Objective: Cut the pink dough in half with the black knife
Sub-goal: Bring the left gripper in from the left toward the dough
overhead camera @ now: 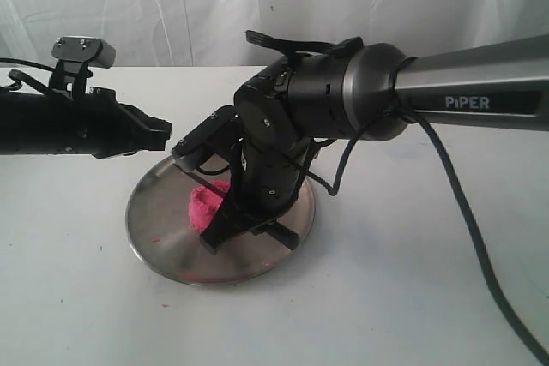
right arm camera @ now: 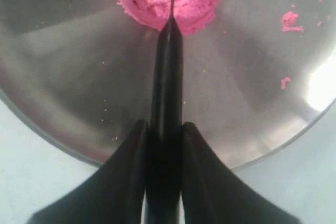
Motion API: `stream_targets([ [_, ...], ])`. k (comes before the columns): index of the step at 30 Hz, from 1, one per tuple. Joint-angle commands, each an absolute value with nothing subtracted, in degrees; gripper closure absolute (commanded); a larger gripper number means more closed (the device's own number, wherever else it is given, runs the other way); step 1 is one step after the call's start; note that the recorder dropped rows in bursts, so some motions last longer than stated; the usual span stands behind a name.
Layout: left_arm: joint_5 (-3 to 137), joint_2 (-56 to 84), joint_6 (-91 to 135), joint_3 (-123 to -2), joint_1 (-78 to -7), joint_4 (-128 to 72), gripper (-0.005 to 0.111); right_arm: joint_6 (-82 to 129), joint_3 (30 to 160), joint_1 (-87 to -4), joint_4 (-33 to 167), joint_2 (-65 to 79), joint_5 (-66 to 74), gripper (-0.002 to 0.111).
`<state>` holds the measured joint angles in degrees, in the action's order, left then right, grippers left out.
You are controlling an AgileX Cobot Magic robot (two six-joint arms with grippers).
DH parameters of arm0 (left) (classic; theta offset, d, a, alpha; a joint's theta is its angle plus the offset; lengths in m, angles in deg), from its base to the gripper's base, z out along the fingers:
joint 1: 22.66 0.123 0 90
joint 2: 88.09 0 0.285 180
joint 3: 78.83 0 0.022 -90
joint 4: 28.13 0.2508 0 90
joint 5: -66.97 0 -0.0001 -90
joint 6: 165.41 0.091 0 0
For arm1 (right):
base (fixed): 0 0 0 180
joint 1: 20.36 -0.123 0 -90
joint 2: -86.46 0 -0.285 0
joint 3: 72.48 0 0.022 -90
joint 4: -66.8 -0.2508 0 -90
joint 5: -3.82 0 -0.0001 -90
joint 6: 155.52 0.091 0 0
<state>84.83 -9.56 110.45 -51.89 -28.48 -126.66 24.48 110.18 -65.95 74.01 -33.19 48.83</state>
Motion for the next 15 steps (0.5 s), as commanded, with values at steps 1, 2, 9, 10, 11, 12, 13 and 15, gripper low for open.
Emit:
stream_targets([
  [1, 94.77, -14.83, 103.31, -54.06, -20.94, -120.99, 0.107, 24.93, 110.22, -65.3, 74.39, -33.1, 48.62, 0.105],
  [2, 97.88, -15.88, 102.2, -54.48, -19.27, -119.74, 0.107, 24.93, 110.22, -65.3, 74.39, -33.1, 48.62, 0.105],
  [9, 111.2, -23.46, 99.82, -58.58, -14.23, -119.43, 0.107, 24.48, 110.22, -65.3, 74.39, -33.1, 48.37, 0.105],
  [10, 111.59, -24.32, 99.82, -58.88, -14.64, -119.32, 0.107, 24.48, 110.22, -65.3, 74.39, -33.1, 48.37, 0.105],
  [11, 111.59, -24.8, 99.82, -59.13, -14.97, -119.32, 0.107, 24.48, 110.22, -65.3, 74.39, -33.24, 48.24, 0.105],
  [12, 111.48, -25.38, 99.82, -59.24, -15.47, -119.32, 0.107, 24.48, 110.22, -65.3, 74.39, -33.37, 48.26, 0.105],
  [13, 111.48, -25.65, 100.09, -59.25, -15.62, -119.32, 0.107, 24.48, 110.22, -64.99, 74.39, -33.48, 48.26, 0.105],
  [15, 111.48, -25.86, 100.2, -59.25, -16.0, -119.83, 0.107, 24.48, 110.22, -64.82, 74.24, -33.87, 48.26, 0.105],
])
